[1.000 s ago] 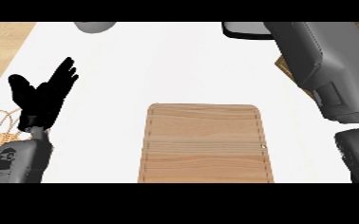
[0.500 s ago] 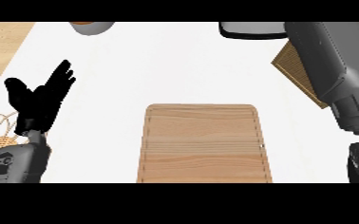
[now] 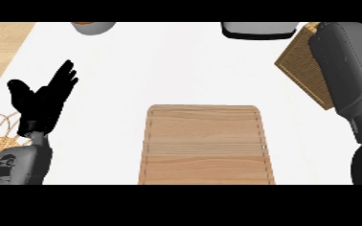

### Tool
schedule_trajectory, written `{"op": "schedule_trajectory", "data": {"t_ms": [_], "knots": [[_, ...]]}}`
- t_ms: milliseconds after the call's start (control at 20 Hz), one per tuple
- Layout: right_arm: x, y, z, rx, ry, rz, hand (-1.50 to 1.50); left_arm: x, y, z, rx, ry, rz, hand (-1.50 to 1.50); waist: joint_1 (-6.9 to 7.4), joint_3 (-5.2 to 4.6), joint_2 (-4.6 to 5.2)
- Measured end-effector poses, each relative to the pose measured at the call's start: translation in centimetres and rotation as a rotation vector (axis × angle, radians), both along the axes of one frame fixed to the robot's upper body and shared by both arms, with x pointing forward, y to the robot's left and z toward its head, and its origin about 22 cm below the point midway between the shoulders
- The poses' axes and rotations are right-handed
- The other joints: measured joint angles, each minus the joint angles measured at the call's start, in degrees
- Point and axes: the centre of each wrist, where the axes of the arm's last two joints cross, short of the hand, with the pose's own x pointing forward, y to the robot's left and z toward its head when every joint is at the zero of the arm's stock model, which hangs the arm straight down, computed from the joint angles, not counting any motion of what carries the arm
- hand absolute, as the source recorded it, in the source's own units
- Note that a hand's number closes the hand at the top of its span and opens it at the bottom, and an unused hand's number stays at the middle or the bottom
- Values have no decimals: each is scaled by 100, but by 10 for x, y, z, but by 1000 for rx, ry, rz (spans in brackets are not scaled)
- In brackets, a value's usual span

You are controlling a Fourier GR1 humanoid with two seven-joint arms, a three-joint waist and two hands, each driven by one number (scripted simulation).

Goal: Pick the squash from the cutting board and place it in the basket

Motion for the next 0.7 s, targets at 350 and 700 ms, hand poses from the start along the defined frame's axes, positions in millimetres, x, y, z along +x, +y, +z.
{"op": "schedule_trajectory", "data": {"t_ms": [350, 700], "knots": [[-6, -28, -22, 35, -12, -35, -150, 4, -2, 1, 3, 2, -6, 0, 29, 4, 19], [-10, -40, -16, 48, -141, -19, -150, 9, -1, 3, 3, 2, 4, 0, -13, 2, 5]]}}
